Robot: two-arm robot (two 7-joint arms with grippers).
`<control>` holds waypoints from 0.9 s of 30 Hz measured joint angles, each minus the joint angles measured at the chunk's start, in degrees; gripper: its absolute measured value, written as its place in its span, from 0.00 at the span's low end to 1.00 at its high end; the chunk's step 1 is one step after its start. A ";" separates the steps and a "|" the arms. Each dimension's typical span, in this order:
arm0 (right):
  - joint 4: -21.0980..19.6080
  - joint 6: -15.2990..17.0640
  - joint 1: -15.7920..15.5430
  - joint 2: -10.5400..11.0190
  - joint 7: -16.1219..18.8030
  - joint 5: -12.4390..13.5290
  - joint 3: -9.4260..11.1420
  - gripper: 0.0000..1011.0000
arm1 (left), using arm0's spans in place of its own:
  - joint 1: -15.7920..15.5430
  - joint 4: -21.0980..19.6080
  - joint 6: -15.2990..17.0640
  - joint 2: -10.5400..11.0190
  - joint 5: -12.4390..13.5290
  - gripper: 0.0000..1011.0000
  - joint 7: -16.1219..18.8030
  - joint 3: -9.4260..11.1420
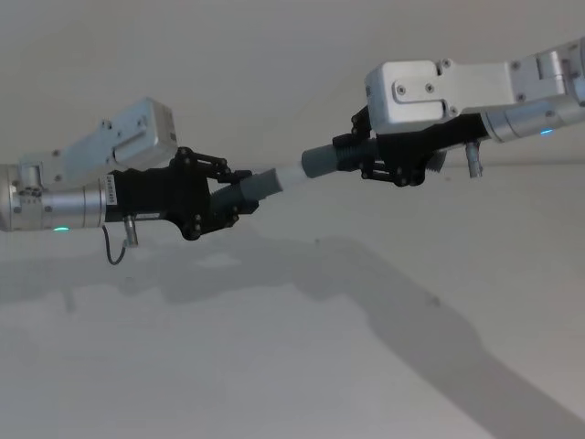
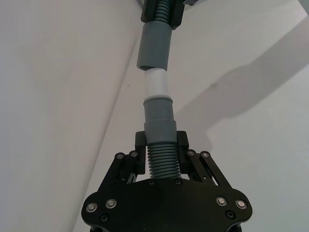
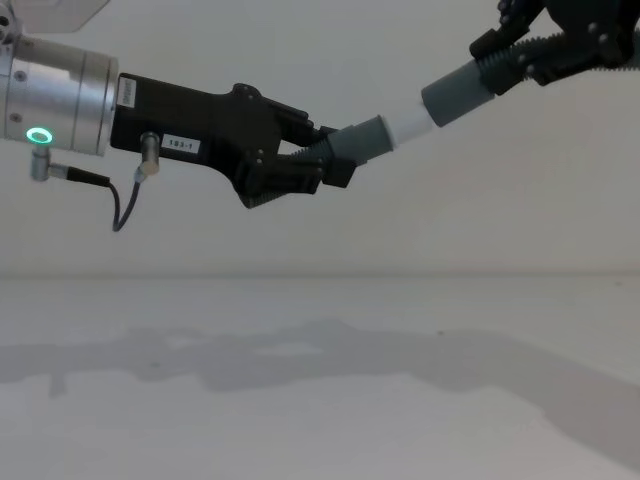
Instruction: Use both hands to pick up one end of the pipe from the table, align the ends, and insert them.
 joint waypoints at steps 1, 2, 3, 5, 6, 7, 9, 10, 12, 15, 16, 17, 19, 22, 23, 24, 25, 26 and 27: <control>0.03 0.08 0.04 -0.02 0.02 0.08 -0.06 0.21 | 0.00 0.00 0.00 0.00 0.01 0.33 0.00 0.00; 0.03 0.08 0.04 -0.02 0.02 0.08 -0.06 0.21 | 0.00 0.00 0.00 0.00 0.01 0.33 0.00 0.00; 0.07 0.17 0.09 -0.05 0.04 0.19 -0.12 0.21 | 0.00 0.00 0.00 0.01 0.01 0.33 0.00 0.00; 0.14 0.32 0.11 -0.08 0.05 0.30 -0.23 0.21 | 0.00 0.00 0.01 0.02 0.02 0.33 0.00 0.00; 0.21 0.39 0.11 -0.10 0.05 0.39 -0.30 0.21 | 0.00 0.00 0.01 0.02 0.02 0.33 0.00 0.00; 0.24 0.41 0.12 -0.11 0.05 0.44 -0.33 0.21 | 0.00 0.00 0.01 0.02 0.02 0.33 0.00 0.00; 0.34 0.44 0.12 -0.15 0.05 0.53 -0.46 0.21 | 0.00 0.01 0.01 0.04 0.02 0.33 0.00 0.00; 0.35 0.45 0.12 -0.17 0.05 0.57 -0.48 0.21 | 0.00 0.00 0.01 0.04 0.02 0.33 0.00 0.00; 0.42 0.43 0.14 -0.22 0.04 0.78 -0.63 0.21 | -0.01 -0.02 0.00 -0.06 -0.03 0.33 0.01 -0.01; 0.42 0.45 0.18 -0.30 0.02 0.92 -0.80 0.21 | -0.02 -0.03 0.00 -0.05 -0.02 0.33 0.00 0.00; 0.43 0.46 0.21 -0.28 0.01 0.94 -0.83 0.21 | -0.02 -0.03 0.00 -0.06 -0.02 0.33 0.01 -0.01; 0.42 0.47 0.23 -0.26 0.00 0.95 -0.87 0.21 | -0.02 -0.04 0.00 -0.06 -0.02 0.33 0.00 -0.01; 0.34 0.53 0.29 -0.17 -0.04 1.02 -0.93 0.21 | -0.02 -0.03 -0.01 -0.05 -0.03 0.33 0.01 0.00; 0.15 0.65 0.36 0.02 -0.13 1.16 -0.96 0.21 | -0.01 -0.04 -0.01 -0.04 -0.03 0.33 0.01 0.00; 0.09 0.70 0.38 0.06 -0.19 1.19 -0.96 0.21 | -0.01 -0.04 -0.01 -0.04 -0.03 0.33 0.01 0.00; 0.01 0.74 0.41 0.13 -0.23 1.22 -0.96 0.21 | -0.01 -0.04 -0.01 -0.04 -0.02 0.33 0.01 0.00; -0.10 0.80 0.44 0.24 -0.35 1.30 -0.96 0.21 | -0.01 -0.03 -0.01 -0.04 -0.02 0.33 0.01 0.00; -0.16 0.83 0.45 0.28 -0.42 1.35 -0.96 0.21 | 0.00 -0.03 -0.01 -0.03 -0.02 0.33 0.01 0.00; -0.24 0.88 0.47 0.39 -0.47 1.43 -0.95 0.21 | 0.00 -0.03 -0.01 -0.03 -0.02 0.33 0.01 0.00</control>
